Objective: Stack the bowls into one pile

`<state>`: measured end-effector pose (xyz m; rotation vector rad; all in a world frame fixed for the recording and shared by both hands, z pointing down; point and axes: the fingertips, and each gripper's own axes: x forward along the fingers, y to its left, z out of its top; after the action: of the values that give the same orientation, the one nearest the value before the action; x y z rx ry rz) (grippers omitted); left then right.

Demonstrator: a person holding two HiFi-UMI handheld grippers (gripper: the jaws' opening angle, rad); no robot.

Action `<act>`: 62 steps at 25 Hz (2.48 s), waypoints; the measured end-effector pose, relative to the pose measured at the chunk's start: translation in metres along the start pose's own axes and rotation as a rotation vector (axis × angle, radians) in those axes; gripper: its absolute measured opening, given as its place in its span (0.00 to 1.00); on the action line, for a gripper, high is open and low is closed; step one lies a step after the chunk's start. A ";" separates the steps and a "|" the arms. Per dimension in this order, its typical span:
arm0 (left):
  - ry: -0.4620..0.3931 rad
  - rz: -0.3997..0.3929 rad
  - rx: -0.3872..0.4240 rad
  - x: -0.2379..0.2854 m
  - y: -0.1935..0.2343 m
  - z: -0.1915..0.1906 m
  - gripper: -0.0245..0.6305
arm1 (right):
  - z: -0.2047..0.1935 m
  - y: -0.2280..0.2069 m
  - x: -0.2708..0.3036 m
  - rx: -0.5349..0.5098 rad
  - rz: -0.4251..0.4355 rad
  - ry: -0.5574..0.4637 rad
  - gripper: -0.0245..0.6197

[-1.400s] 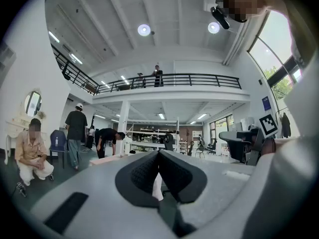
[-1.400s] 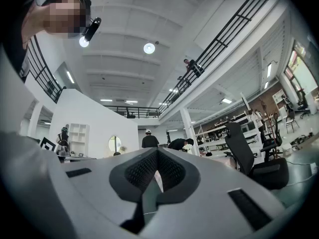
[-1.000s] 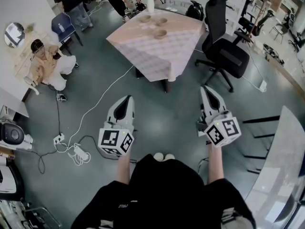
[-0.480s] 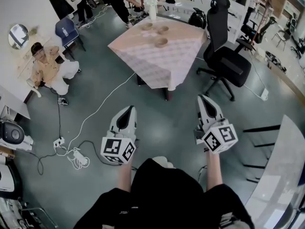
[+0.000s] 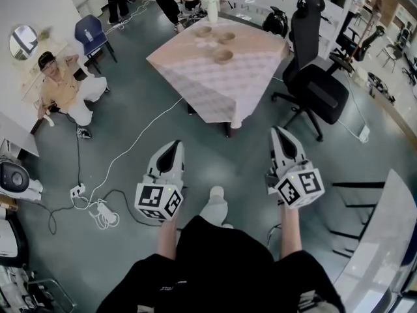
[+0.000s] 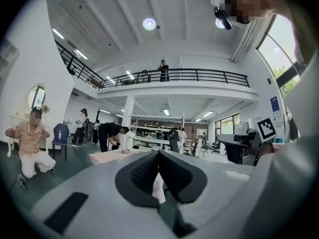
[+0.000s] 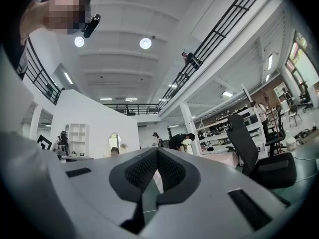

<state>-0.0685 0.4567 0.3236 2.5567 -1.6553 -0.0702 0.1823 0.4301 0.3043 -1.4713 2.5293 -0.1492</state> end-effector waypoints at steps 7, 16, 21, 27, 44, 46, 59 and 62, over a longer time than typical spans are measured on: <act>0.004 -0.013 -0.024 0.072 0.040 0.002 0.03 | -0.007 -0.031 0.073 0.008 -0.010 0.016 0.03; 0.015 -0.054 -0.062 0.161 0.093 0.006 0.03 | -0.015 -0.061 0.164 0.010 -0.042 0.038 0.03; 0.011 -0.085 -0.065 0.198 0.114 0.007 0.03 | -0.021 -0.073 0.198 0.002 -0.062 0.044 0.03; 0.022 -0.092 -0.083 0.224 0.133 0.001 0.03 | -0.035 -0.084 0.229 0.010 -0.073 0.075 0.03; 0.084 0.023 -0.131 0.329 0.203 -0.023 0.03 | -0.079 -0.163 0.360 0.062 -0.031 0.173 0.03; 0.094 0.032 -0.141 0.352 0.209 -0.027 0.04 | -0.084 -0.176 0.379 0.066 -0.019 0.189 0.03; 0.194 0.062 -0.218 0.467 0.239 -0.073 0.03 | -0.131 -0.245 0.486 0.099 0.052 0.325 0.03; 0.220 0.070 -0.240 0.482 0.244 -0.086 0.03 | -0.145 -0.257 0.503 0.104 0.056 0.360 0.03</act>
<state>-0.0843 -0.0776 0.4410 2.2410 -1.5492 0.0161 0.1255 -0.1370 0.4295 -1.4410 2.7836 -0.5761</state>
